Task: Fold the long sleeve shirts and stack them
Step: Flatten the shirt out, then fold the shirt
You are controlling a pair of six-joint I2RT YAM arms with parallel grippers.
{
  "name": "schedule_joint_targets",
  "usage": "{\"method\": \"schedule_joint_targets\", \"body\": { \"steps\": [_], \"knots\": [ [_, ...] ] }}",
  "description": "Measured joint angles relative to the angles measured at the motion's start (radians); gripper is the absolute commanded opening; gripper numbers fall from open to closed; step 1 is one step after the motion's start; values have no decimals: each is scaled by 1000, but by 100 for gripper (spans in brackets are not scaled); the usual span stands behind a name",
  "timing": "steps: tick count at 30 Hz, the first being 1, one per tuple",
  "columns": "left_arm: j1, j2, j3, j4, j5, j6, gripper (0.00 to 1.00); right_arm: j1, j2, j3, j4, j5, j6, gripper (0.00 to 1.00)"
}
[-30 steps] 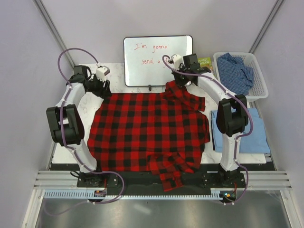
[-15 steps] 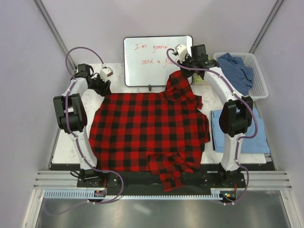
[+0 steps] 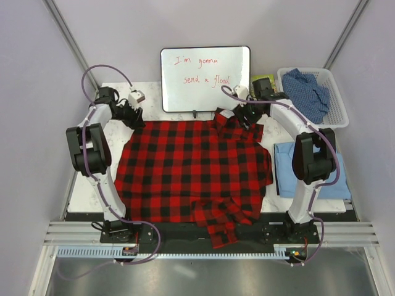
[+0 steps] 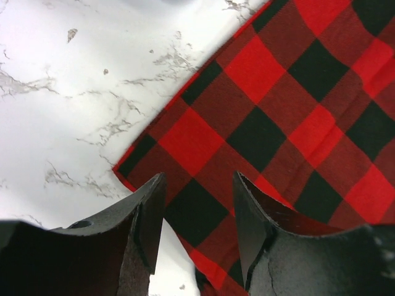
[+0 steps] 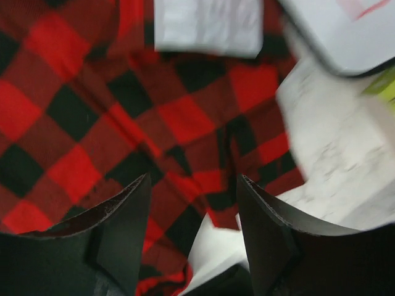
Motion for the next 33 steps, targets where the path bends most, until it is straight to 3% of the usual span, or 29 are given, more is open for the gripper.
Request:
{"method": "schedule_joint_targets", "body": {
  "steps": [5,17,19,20,22,23,28,33],
  "knots": [
    [9,-72,-26,-10,40,-11,56,-8,-9,-134,-31,23,-72,61],
    [10,-163,-56,-11,81,-31,57,-5,96,-122,6,113,-151,62],
    [10,-163,-62,-11,82,-31,57,-7,113,-116,8,119,-155,56],
    [10,-163,-65,-12,82,-31,56,-7,121,-113,7,122,-158,37],
    [10,-163,-71,-12,82,-31,55,-10,134,-101,3,121,-164,18],
    [10,-163,-72,-13,82,-31,55,-12,142,-90,-3,119,-164,4],
    [10,-183,-86,-18,98,-35,54,-27,149,-21,-59,68,-156,0],
    [10,-225,-85,-20,134,-58,57,-50,148,122,-151,-97,-83,0]
  ]
}}
